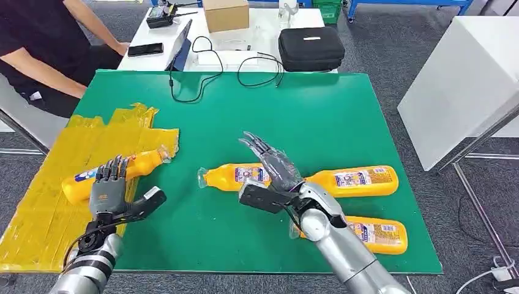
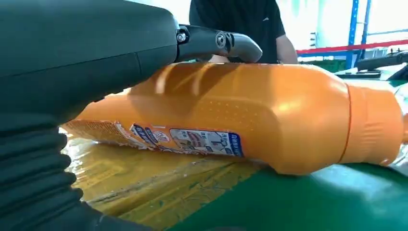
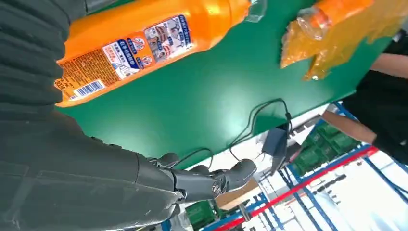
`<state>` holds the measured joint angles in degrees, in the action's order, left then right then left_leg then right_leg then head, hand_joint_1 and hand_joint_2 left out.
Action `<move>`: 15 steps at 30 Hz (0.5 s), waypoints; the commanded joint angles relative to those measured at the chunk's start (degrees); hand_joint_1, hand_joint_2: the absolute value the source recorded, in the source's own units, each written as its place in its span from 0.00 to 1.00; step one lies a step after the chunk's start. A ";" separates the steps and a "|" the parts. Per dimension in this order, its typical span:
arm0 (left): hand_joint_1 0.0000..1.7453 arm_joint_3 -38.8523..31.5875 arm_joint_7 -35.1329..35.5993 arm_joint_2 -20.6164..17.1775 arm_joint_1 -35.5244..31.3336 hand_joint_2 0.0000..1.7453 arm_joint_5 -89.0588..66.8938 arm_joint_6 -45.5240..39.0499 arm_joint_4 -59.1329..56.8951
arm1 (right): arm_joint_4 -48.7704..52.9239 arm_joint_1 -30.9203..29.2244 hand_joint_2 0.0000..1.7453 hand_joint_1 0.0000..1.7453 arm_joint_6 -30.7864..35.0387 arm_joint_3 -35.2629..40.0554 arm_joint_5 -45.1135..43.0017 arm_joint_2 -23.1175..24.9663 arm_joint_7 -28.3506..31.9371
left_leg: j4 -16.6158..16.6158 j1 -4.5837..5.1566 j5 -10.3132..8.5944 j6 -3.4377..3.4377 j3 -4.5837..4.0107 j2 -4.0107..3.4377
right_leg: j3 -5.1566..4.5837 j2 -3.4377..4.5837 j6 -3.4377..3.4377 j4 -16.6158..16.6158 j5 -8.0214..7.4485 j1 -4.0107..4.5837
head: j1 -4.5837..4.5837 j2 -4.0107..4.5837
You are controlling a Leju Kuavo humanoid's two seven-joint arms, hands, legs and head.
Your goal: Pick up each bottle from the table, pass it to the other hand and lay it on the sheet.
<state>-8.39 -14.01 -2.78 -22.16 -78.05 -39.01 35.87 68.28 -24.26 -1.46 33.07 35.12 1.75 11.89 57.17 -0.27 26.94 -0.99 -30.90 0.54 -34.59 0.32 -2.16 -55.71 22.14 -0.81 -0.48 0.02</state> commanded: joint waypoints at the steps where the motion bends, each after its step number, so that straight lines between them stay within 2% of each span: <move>1: 0.00 -1.47 -1.51 1.15 0.14 0.00 2.58 -0.05 0.78 | -7.15 -3.53 1.00 0.00 0.50 2.16 0.66 0.29 -0.39 | -0.01 -0.03 0.03 0.03 0.07 -0.08 | 0.04 0.03 0.06 0.02 0.00 0.04 | 0.02 0.00; 6: 0.00 -5.44 -9.79 2.77 1.91 0.00 16.70 0.46 9.08 | -10.49 -4.80 1.00 0.00 0.93 2.19 1.70 1.12 -1.14 | 0.03 -0.07 0.04 0.04 0.02 -0.11 | 0.00 0.04 0.08 0.01 -0.01 0.09 | 0.00 0.00; 10: 0.00 -6.10 -10.47 3.33 2.67 0.00 19.03 1.94 12.20 | -11.69 -5.28 1.00 0.00 1.10 2.16 1.93 1.53 -1.19 | 0.04 -0.07 0.06 0.04 0.02 -0.12 | -0.01 0.04 0.08 0.00 0.02 0.10 | 0.00 0.00; 13: 0.00 -9.35 -16.69 6.13 4.30 0.00 32.26 7.69 22.22 | -16.88 -7.40 1.00 0.00 1.39 2.16 3.57 3.44 -2.85 | 0.04 -0.04 0.03 0.02 -0.05 -0.09 | -0.07 0.04 0.04 -0.01 0.00 0.07 | 0.02 0.00; 15: 0.00 -9.81 -16.86 7.82 6.14 0.00 36.95 12.62 30.54 | -22.38 -9.50 1.00 0.00 1.60 2.28 4.94 5.14 -3.92 | 0.08 -0.07 0.05 0.02 -0.08 -0.14 | -0.11 0.08 0.05 -0.01 -0.01 0.10 | 0.00 0.00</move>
<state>-12.02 -25.82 -0.92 -19.01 -56.77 -36.37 45.97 62.29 -26.34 -0.50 33.68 37.39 2.97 10.52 57.17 -0.27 26.94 -0.99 -30.95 0.50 -34.68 0.34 -2.16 -55.72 22.14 -0.79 -0.48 0.02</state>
